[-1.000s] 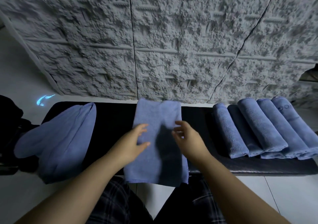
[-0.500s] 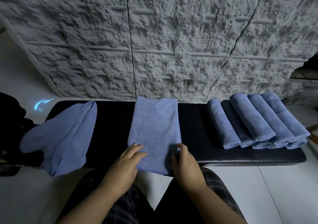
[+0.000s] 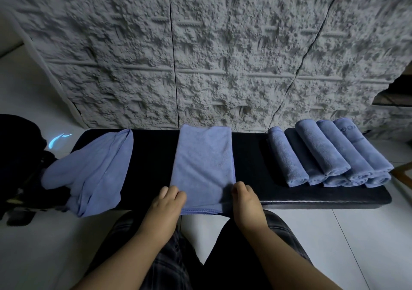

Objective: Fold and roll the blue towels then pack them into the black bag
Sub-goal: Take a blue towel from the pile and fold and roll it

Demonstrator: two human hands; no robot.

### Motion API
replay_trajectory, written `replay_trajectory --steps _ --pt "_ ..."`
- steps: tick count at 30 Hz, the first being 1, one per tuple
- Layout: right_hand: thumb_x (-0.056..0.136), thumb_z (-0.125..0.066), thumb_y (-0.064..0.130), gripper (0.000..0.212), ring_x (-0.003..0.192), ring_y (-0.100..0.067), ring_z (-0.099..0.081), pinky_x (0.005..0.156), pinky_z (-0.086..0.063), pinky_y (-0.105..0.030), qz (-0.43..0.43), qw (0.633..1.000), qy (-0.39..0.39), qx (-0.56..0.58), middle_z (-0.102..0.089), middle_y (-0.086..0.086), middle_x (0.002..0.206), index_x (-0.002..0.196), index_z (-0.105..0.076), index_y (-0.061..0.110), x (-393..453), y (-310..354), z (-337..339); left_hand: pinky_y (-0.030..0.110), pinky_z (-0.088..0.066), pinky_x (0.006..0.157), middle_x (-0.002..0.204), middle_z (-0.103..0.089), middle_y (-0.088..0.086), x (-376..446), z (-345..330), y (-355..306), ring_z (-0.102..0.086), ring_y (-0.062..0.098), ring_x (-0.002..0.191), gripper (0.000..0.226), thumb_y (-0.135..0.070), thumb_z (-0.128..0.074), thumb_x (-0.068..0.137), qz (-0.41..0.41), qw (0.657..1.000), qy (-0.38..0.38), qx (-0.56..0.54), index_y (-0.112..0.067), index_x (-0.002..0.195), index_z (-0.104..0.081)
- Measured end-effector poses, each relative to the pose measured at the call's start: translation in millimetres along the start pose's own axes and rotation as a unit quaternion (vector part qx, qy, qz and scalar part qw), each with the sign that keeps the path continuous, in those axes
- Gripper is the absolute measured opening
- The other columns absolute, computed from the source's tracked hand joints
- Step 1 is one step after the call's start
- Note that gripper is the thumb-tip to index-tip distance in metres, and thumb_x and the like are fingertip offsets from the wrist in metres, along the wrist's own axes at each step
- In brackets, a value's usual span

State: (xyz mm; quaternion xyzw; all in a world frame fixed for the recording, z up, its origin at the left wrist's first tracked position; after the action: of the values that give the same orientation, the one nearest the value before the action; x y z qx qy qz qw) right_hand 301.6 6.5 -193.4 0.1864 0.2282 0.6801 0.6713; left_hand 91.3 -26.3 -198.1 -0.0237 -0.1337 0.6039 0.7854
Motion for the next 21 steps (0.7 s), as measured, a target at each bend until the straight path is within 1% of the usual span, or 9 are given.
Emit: replay_trajectory --steps 2,4,6,9,11,14,16,18,21 --pt "0.092 -0.039 0.002 0.012 0.079 -0.022 -0.039 0.068 -0.029 -0.028 0.010 0.999 -0.012 -0.045 -0.042 -0.005 0.088 0.095 -0.049 0.009 -1.1 1.2 -2.5 0.025 -0.040 0.045 0.070 -0.042 -0.002 -1.8 -2.8 -0.9 -0.046 0.017 0.062 0.055 0.013 -0.069 0.032 -0.008 1.000 0.011 0.014 -0.019 0.066 -0.040" --pt "0.076 -0.042 -0.006 0.022 0.075 -0.026 -0.043 0.062 -0.037 -0.034 0.050 0.993 -0.058 -0.093 -0.045 -0.008 0.085 0.090 -0.054 0.007 -3.9 3.3 -4.0 0.028 -0.043 0.047 0.070 -0.044 -0.001 -4.3 -3.5 -2.2 -0.048 0.019 0.062 0.050 0.001 -0.077 0.035 -0.015 0.999 0.022 0.031 -0.018 0.067 -0.043" --pt "0.066 -0.037 0.003 0.026 0.070 -0.026 -0.044 0.055 -0.043 -0.035 0.115 0.981 -0.096 -0.121 -0.049 -0.007 0.081 0.082 -0.055 0.010 -7.4 8.3 -3.3 0.030 -0.045 0.049 0.071 -0.047 0.000 -4.0 -3.4 -3.8 -0.050 0.020 0.064 0.052 -0.011 -0.085 0.034 -0.028 0.997 0.035 0.063 -0.017 0.069 -0.047" --pt "0.067 -0.035 0.013 0.027 0.075 -0.020 -0.039 0.060 -0.045 -0.031 0.203 0.967 -0.062 -0.143 -0.052 -0.002 0.083 0.083 -0.058 0.016 -14.0 18.0 -8.6 0.031 -0.041 0.048 0.069 -0.047 0.004 2.2 -5.2 -5.6 -0.048 0.023 0.062 0.062 -0.007 -0.083 0.031 -0.041 0.993 0.020 0.106 -0.017 0.074 -0.040" --pt "0.069 -0.038 0.013 0.027 0.076 -0.020 -0.042 0.065 -0.046 -0.030 0.249 0.957 -0.030 -0.145 -0.054 -0.001 0.083 0.085 -0.059 0.016 -18.1 21.2 -15.6 0.032 -0.040 0.046 0.066 -0.046 0.005 7.3 -5.6 -7.6 -0.048 0.024 0.060 0.061 0.000 -0.077 0.034 -0.042 0.992 0.003 0.117 -0.018 0.074 -0.036" --pt "0.069 -0.044 0.010 0.024 0.077 -0.017 -0.042 0.069 -0.044 -0.027 0.293 0.944 -0.012 -0.149 -0.055 0.000 0.083 0.088 -0.058 0.016 -21.6 22.4 -22.4 0.030 -0.041 0.043 0.064 -0.047 0.006 10.1 -4.4 -10.3 -0.051 0.025 0.057 0.046 0.003 -0.075 0.035 -0.031 0.993 -0.001 0.117 -0.014 0.066 -0.045" --pt "0.069 -0.059 0.013 0.024 0.079 -0.017 -0.048 0.067 -0.049 -0.028 0.315 0.937 -0.002 -0.152 -0.056 0.002 0.087 0.092 -0.056 0.018 -22.7 22.5 -24.1 0.029 -0.042 0.042 0.064 -0.048 0.006 8.6 -4.0 -9.5 -0.052 0.024 0.057 0.045 0.004 -0.074 0.032 -0.021 0.994 -0.001 0.107 -0.014 0.063 -0.048" --pt "0.063 -0.075 0.023 0.042 0.082 -0.018 -0.053 0.068 -0.052 -0.028 0.323 0.932 0.023 -0.165 -0.057 0.004 0.092 0.099 -0.053 0.020 -25.1 23.4 -24.5 0.030 -0.043 0.041 0.067 -0.047 0.004 5.6 -3.0 -7.8 -0.052 0.024 0.059 0.050 0.006 -0.073 0.029 -0.012 0.997 -0.002 0.080 -0.016 0.065 -0.046" --pt "0.056 -0.082 0.037 0.059 0.085 -0.015 -0.053 0.069 -0.052 -0.025 0.313 0.927 0.034 -0.204 -0.058 0.007 0.095 0.104 -0.051 0.022 -25.7 26.1 -26.7 0.027 -0.043 0.043 0.069 -0.046 0.002 2.0 1.0 -3.9 -0.049 0.021 0.061 0.048 0.003 -0.074 0.036 0.008 1.000 -0.007 0.027 -0.017 0.065 -0.042"
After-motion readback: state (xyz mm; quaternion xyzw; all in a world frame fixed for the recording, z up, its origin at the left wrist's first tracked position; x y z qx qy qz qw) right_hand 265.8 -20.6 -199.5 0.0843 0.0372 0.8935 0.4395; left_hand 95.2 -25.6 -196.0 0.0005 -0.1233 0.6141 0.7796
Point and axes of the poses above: each hand's wrist, its own x-axis towards the middle knuckle, its own z-axis out of the back of the hand, y = z × x, the point moved 2 cm from there along x, towards the middle knuckle
